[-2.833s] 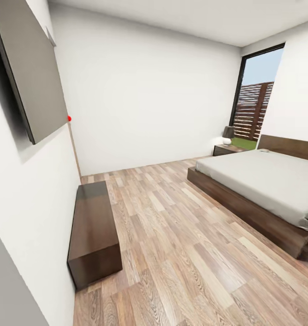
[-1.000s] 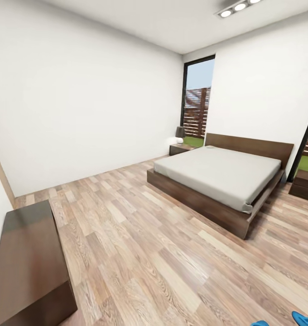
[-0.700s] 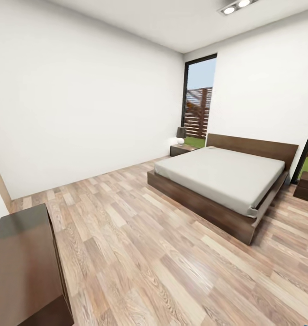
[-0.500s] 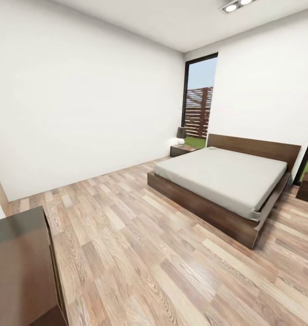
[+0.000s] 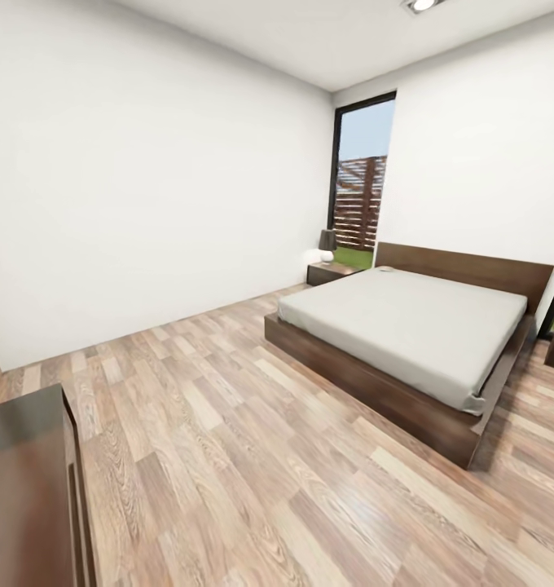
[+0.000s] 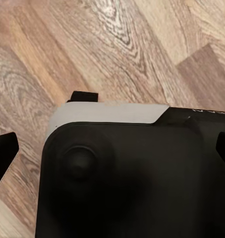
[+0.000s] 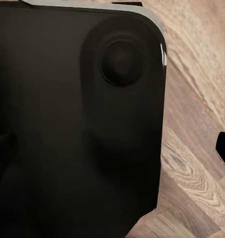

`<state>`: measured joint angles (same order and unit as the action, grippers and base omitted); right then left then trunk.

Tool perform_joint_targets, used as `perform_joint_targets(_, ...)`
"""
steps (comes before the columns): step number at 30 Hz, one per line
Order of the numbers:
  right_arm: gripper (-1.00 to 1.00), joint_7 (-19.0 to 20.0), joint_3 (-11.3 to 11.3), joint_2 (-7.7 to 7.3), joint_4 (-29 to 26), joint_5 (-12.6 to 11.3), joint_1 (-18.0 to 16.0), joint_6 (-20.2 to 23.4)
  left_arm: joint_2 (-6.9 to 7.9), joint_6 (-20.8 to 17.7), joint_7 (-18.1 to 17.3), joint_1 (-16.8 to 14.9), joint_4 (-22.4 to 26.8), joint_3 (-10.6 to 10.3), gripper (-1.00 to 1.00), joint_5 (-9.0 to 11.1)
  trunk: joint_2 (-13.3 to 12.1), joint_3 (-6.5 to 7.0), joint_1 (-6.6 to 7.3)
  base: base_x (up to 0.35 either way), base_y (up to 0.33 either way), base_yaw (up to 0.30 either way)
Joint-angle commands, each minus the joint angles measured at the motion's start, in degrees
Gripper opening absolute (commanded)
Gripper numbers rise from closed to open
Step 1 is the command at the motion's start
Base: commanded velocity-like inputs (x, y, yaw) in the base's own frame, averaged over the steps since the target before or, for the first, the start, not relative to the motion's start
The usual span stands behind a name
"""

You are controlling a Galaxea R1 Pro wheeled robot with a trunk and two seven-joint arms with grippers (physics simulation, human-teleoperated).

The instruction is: In the bedroom, move the book from the bed onto either nightstand, and place the two sandals side by side next to the bed.

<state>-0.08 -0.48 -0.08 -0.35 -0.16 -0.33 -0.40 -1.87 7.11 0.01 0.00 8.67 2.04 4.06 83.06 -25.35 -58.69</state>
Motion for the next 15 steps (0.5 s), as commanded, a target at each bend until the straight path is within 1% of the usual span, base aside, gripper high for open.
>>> perform_joint_targets(1, 1.00, 0.0, 0.0, 0.00, 0.0, 0.0, 0.0, 0.0, -0.03, 0.1, 0.0, 0.0, 0.0, 0.2, 1.00, 0.4, 0.0, -0.05, -0.03, 0.330, 0.000, 0.000)
perform_joint_targets(15, 1.00, 0.0, 0.0, -0.01, 0.0, 0.0, 0.0, 0.0, 0.02, 0.1, 0.0, 0.0, 0.0, 0.2, 1.00, 0.4, 0.0, -0.05, -0.03, 0.330, 0.000, 0.000)
